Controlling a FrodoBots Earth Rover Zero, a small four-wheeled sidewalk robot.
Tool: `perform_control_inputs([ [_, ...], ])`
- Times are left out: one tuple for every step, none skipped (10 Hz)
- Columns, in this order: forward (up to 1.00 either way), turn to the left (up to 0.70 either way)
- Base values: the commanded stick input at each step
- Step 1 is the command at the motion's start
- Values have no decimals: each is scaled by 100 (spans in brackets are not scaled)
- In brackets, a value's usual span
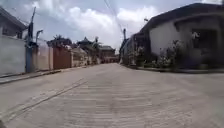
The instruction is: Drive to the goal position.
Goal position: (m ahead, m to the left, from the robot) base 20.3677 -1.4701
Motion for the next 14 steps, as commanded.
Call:
perform_control_inputs([
  [100,0],
  [100,0],
  [100,0],
  [100,0],
  [100,0],
  [100,0],
  [100,0],
  [100,0],
  [100,0],
  [100,0],
  [100,0],
  [100,0],
  [100,0],
  [100,0],
])
